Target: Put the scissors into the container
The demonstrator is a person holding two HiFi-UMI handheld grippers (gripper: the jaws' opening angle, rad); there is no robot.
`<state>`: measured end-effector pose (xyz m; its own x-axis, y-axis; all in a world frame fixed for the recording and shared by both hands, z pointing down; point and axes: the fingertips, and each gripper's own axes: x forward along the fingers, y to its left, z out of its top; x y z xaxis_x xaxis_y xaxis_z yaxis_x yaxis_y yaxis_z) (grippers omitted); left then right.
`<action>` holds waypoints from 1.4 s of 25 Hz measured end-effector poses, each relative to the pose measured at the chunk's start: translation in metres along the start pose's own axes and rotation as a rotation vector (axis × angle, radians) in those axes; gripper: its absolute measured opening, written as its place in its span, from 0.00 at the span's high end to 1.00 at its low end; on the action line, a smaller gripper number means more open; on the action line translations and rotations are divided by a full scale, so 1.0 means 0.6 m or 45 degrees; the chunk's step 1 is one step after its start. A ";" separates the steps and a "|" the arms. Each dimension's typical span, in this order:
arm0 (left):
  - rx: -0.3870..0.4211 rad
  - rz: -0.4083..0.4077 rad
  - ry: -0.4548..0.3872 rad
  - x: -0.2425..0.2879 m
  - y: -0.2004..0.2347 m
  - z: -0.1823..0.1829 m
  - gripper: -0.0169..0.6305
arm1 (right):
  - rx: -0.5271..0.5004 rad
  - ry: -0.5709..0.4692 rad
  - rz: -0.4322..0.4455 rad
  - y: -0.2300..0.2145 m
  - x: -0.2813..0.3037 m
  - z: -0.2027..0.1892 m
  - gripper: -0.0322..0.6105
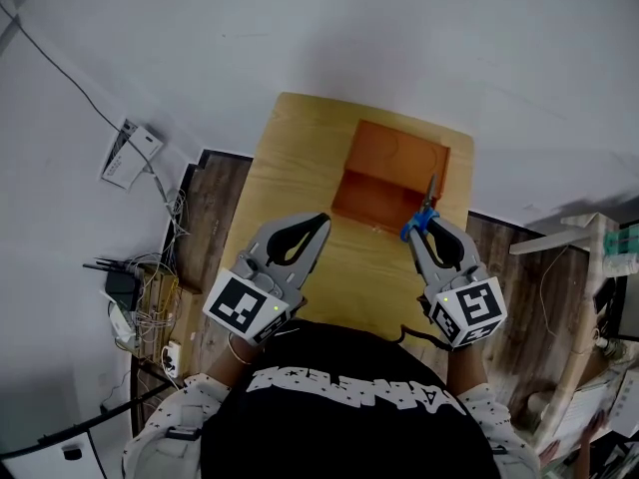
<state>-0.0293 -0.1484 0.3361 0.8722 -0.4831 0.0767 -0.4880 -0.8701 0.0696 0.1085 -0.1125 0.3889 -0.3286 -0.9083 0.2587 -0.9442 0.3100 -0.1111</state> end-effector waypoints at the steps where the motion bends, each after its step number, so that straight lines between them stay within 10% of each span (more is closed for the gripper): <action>1: -0.004 0.005 0.003 0.000 0.004 -0.002 0.97 | -0.009 0.014 0.002 0.000 0.005 -0.002 0.79; 35: -0.020 0.076 0.051 -0.006 0.045 -0.021 0.97 | -0.112 0.384 0.007 -0.057 0.119 -0.142 0.79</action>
<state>-0.0464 -0.1690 0.3501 0.8399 -0.5292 0.1208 -0.5395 -0.8382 0.0795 0.1154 -0.1638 0.4931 -0.3122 -0.7863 0.5331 -0.9364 0.3494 -0.0330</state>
